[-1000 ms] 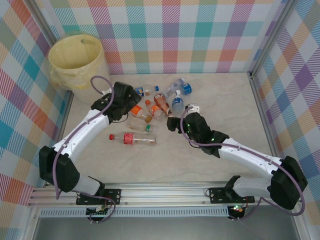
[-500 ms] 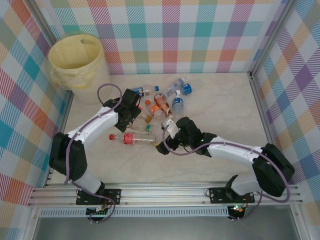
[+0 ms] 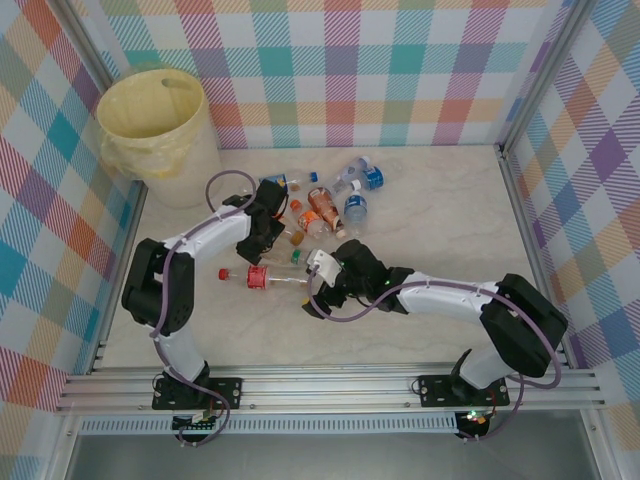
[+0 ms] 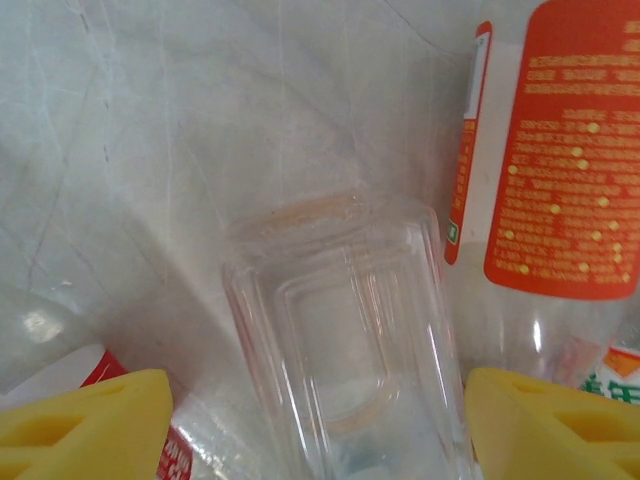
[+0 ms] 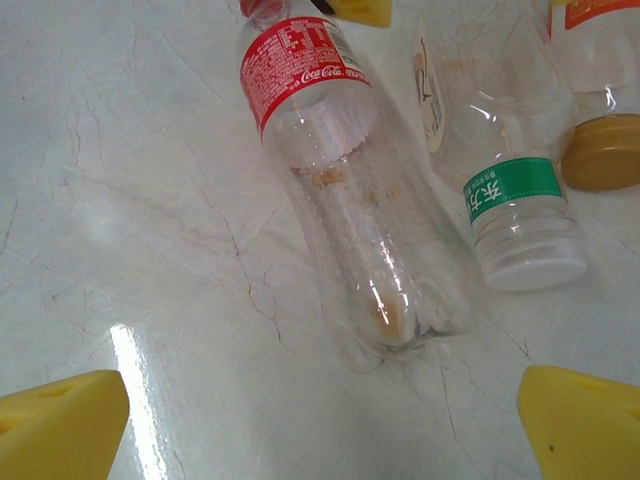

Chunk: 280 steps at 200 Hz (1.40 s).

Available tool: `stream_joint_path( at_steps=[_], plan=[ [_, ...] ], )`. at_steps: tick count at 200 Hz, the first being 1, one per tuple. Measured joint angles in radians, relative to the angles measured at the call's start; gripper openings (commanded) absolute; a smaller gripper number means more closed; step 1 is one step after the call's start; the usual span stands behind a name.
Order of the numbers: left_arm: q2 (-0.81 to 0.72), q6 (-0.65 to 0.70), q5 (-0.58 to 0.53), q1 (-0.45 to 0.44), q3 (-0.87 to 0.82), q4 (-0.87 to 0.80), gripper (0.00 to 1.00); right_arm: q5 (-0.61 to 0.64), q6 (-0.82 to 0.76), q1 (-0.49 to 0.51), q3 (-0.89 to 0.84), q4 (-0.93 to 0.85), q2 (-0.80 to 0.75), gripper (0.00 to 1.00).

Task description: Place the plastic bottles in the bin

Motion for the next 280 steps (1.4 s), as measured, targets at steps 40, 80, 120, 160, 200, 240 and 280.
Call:
stream_joint_path(
  at_steps=[40,80,120,160,200,240,280],
  plan=[
    [0.058,-0.013,0.01,0.016,0.019,0.036,0.71,0.017,-0.009,0.005,0.0,0.0,0.0,1.0],
    [0.104,-0.019,0.011,0.016,0.04,0.052,0.67,0.038,-0.01,0.006,0.0,0.0,-0.006,1.0],
    [0.121,-0.032,0.021,0.017,0.044,0.066,0.63,0.054,-0.01,0.008,-0.001,0.0,-0.021,1.0],
    [0.127,-0.03,0.022,0.019,0.061,0.074,0.48,0.058,-0.01,0.01,-0.005,0.001,-0.029,1.0],
    [0.126,-0.008,0.021,0.028,0.089,0.072,0.42,0.056,-0.016,0.013,-0.014,0.011,-0.031,1.0],
    [0.049,0.023,0.006,0.03,0.09,0.061,0.33,0.056,-0.016,0.024,-0.014,0.029,-0.031,1.0],
    [-0.1,0.085,-0.027,0.03,0.09,0.058,0.2,0.08,-0.016,0.024,-0.023,0.093,-0.029,1.0]
  ],
)
